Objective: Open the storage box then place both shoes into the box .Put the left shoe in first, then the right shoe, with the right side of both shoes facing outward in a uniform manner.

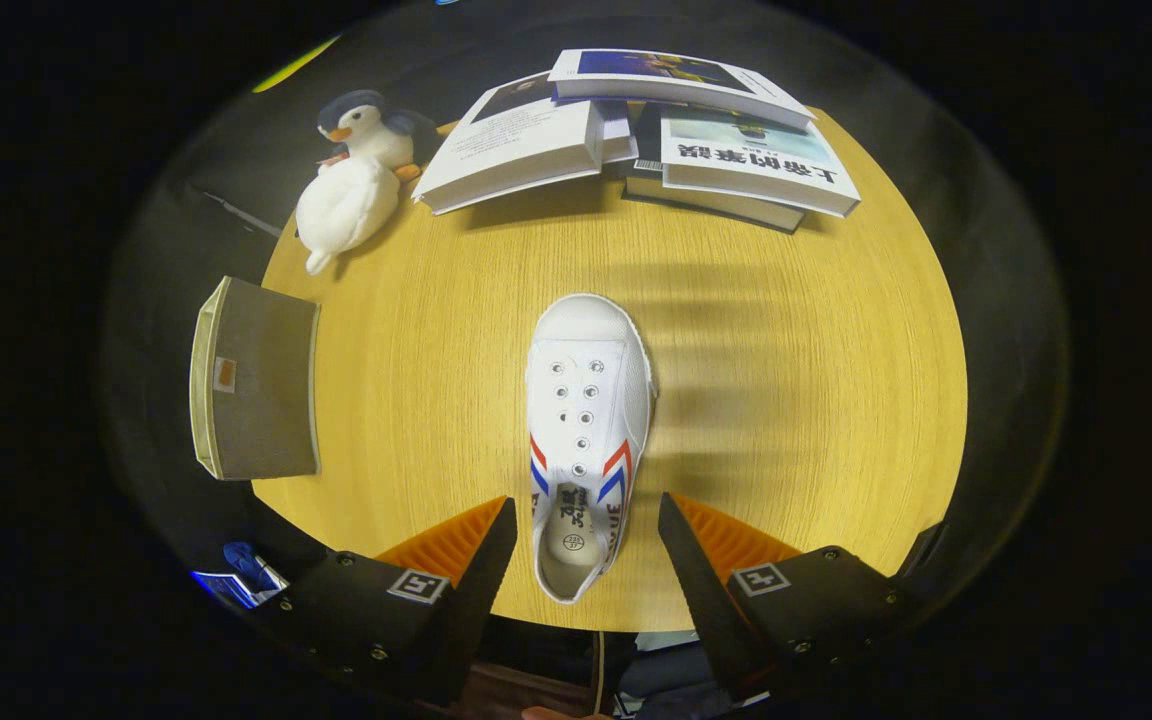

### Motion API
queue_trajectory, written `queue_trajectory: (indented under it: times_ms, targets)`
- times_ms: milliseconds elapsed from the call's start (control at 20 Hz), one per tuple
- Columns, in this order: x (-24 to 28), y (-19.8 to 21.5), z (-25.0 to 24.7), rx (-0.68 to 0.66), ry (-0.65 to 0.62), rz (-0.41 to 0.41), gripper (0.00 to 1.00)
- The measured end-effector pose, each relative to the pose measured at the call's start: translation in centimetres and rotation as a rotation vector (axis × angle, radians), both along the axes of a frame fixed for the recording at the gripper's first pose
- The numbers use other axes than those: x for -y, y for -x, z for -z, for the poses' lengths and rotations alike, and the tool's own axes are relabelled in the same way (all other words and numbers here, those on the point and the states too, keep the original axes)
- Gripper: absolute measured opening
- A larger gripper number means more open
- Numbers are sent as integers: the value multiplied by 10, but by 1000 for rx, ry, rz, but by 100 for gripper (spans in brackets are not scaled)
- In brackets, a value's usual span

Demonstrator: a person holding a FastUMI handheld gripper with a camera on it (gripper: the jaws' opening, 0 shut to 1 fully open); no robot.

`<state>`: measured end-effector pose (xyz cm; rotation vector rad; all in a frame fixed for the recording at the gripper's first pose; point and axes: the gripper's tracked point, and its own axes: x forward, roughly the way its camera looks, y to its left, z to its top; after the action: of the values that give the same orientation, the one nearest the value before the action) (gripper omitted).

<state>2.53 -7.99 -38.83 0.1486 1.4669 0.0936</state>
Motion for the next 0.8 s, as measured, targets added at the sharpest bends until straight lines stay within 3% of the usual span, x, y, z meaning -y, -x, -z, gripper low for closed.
queue_trajectory:
  times_ms: [500, 550, 600, 650, 700, 750, 800]
  targets:
    - [9, 9, 57, -73, 65, -66, 86]
    - [9, 5, 60, -74, 64, -56, 78]
    - [6, 6, 61, -90, 58, -54, 63]
    - [1, 8, 73, -83, 39, -57, 63]
    - [2, 4, 62, -84, 57, -74, 51]
    - [2, 7, 67, -77, 64, -111, 39]
    - [16, 5, 70, -67, 148, -172, 38]
